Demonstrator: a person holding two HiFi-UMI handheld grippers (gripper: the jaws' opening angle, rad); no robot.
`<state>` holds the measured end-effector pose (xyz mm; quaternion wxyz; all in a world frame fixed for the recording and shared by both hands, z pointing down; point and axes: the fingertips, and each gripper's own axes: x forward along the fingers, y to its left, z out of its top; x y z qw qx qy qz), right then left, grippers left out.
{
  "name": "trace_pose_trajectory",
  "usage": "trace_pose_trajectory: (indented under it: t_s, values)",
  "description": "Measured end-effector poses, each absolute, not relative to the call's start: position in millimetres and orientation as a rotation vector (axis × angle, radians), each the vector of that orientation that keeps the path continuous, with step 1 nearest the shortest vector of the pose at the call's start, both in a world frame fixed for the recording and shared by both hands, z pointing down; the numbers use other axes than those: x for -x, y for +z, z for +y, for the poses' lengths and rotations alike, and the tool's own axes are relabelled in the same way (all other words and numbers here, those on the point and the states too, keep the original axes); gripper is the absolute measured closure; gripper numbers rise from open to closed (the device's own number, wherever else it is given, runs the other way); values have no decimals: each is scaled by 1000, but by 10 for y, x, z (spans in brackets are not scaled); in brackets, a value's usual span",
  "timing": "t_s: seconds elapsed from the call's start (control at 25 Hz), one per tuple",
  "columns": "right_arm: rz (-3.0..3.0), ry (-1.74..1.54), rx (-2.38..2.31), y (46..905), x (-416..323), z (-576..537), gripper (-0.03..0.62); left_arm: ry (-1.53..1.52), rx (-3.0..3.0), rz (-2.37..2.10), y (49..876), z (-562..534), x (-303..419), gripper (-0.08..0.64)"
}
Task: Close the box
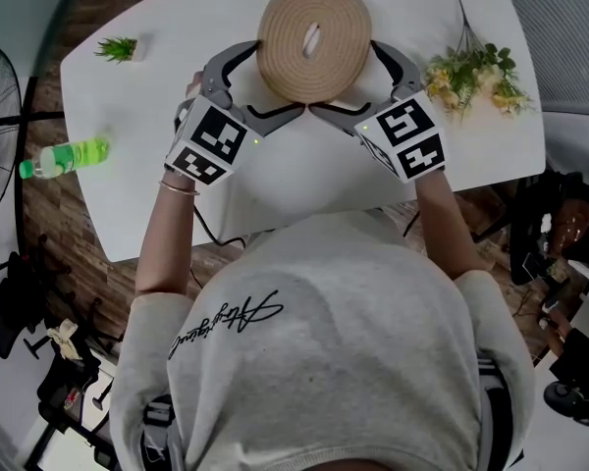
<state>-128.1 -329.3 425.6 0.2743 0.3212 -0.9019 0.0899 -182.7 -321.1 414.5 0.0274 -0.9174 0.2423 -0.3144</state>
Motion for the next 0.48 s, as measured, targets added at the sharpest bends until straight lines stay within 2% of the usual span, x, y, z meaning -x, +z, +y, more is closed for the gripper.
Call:
trace_pose_trajectory:
  t_s: [0.48]
  values:
    - [-2442, 249, -874, 4265, 1264, -3293, 2, -922, 2823, 805, 4173, -3215, 1792, 67]
